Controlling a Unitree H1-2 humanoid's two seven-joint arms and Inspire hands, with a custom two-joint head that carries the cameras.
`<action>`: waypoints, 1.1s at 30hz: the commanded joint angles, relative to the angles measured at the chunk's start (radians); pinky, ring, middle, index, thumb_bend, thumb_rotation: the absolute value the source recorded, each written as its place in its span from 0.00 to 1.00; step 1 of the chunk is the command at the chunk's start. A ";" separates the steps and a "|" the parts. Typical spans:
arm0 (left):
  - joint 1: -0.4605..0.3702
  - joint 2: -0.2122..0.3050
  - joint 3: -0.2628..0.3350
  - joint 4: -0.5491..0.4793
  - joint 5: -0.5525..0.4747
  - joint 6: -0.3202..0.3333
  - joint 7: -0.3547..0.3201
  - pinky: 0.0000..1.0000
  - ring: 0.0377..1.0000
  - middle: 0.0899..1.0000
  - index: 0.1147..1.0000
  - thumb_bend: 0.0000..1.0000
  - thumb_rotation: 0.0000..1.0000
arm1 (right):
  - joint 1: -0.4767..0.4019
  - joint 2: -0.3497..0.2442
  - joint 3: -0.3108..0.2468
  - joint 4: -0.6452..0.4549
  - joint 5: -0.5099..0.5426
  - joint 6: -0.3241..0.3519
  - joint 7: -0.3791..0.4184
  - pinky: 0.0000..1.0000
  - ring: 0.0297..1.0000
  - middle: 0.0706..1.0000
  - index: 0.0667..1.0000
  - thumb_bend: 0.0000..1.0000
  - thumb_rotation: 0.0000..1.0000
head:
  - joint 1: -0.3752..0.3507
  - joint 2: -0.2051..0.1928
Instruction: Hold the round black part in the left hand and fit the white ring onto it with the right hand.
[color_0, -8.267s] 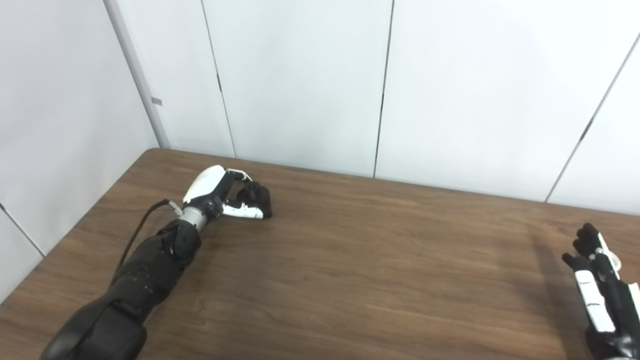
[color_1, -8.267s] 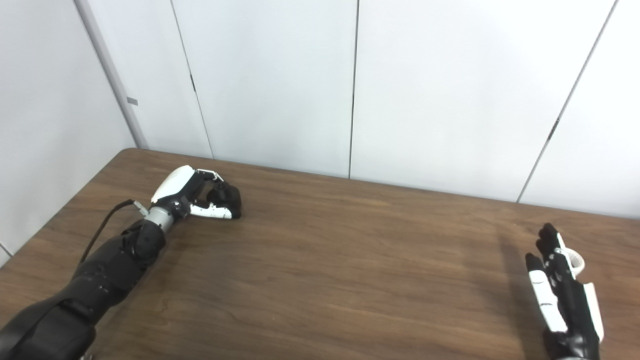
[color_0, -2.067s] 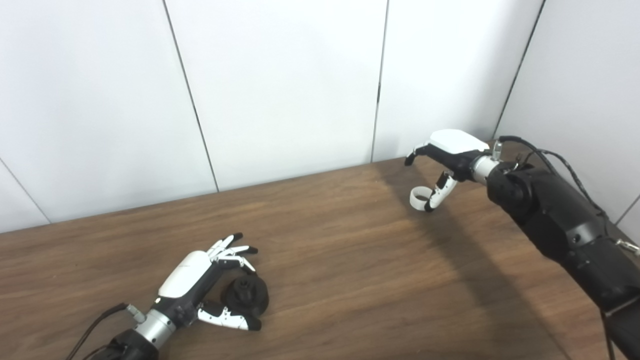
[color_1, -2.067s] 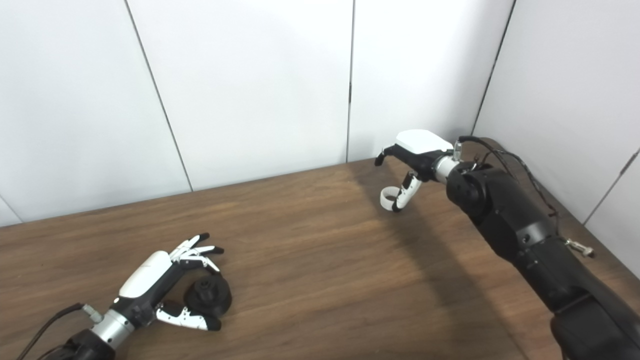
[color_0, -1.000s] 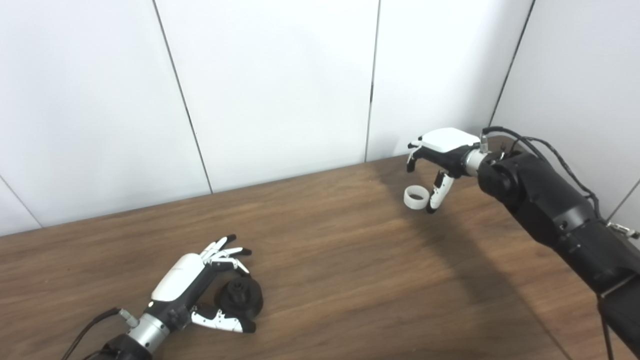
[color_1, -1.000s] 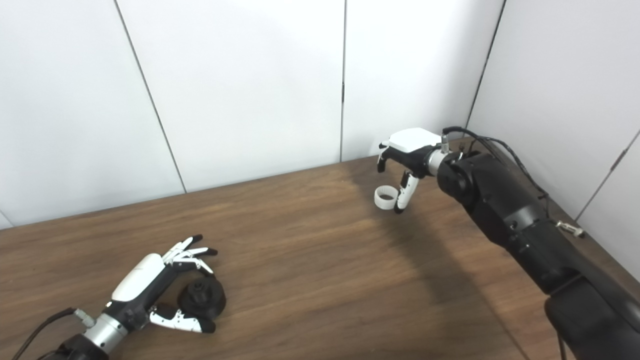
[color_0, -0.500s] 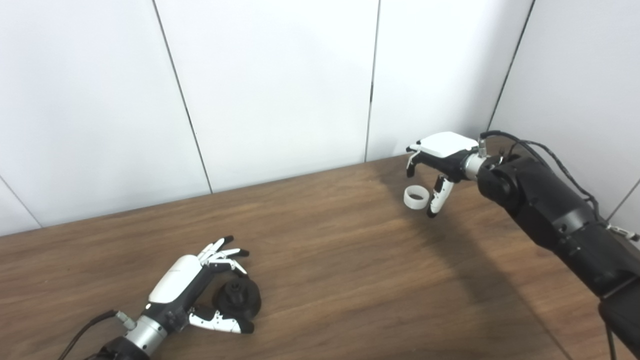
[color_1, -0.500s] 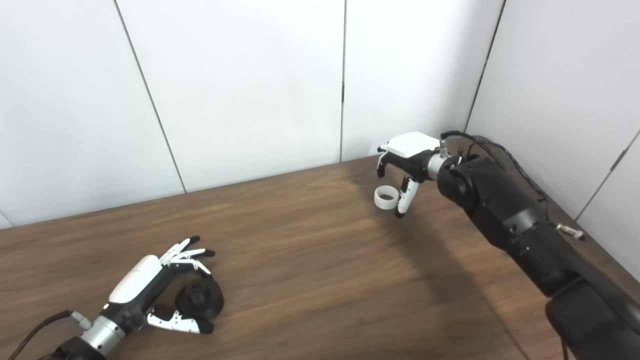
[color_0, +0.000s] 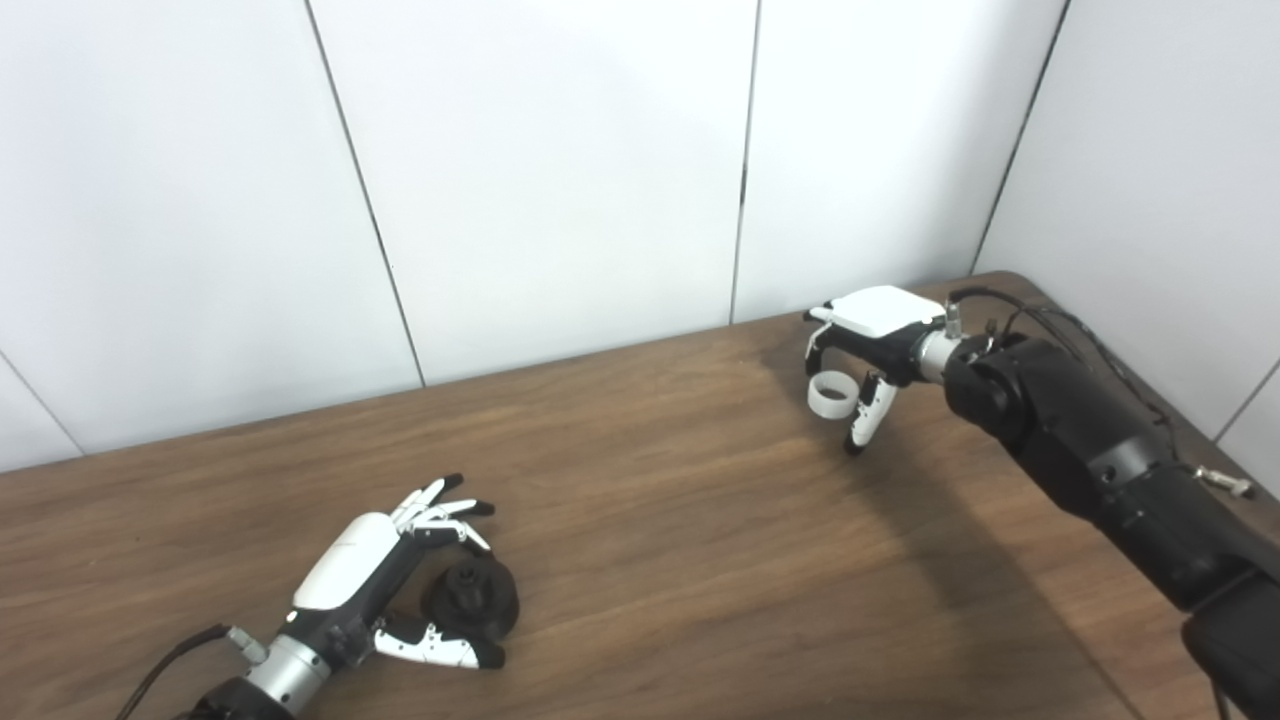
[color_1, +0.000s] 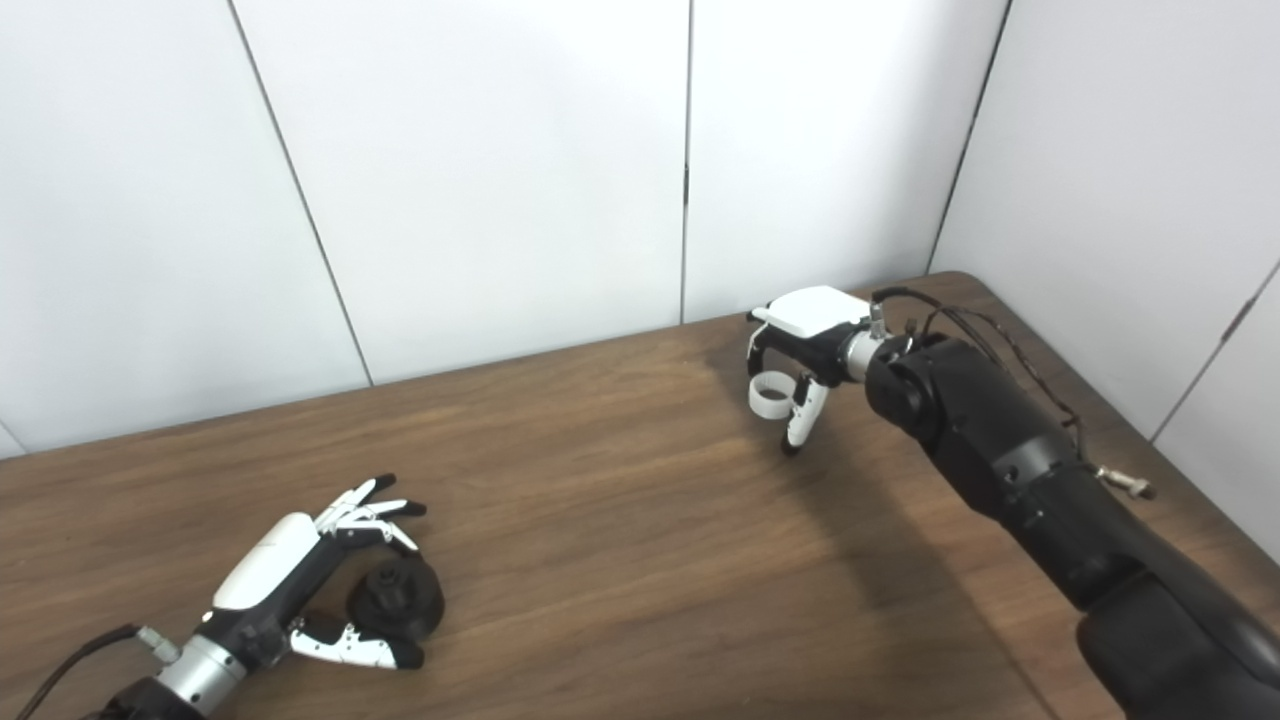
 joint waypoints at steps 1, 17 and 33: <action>0.036 0.021 -0.003 0.005 0.003 0.013 -0.002 1.00 1.00 0.84 0.41 0.53 0.06 | -0.042 -0.025 -0.008 -0.011 -0.003 -0.013 -0.028 1.00 1.00 0.97 0.67 0.97 0.26 | 0.000 0.004; 0.051 0.016 0.017 -0.016 0.009 0.013 -0.016 1.00 1.00 0.84 0.41 0.53 0.06 | -0.040 -0.026 -0.001 -0.006 -0.002 -0.016 -0.006 1.00 1.00 0.96 0.67 0.97 0.27 | 0.000 0.012; 0.055 0.019 0.025 -0.022 0.005 0.013 -0.020 1.00 1.00 0.84 0.41 0.53 0.06 | -0.042 -0.035 0.005 0.000 -0.012 -0.020 -0.013 1.00 1.00 0.94 0.61 0.89 0.23 | -0.004 0.013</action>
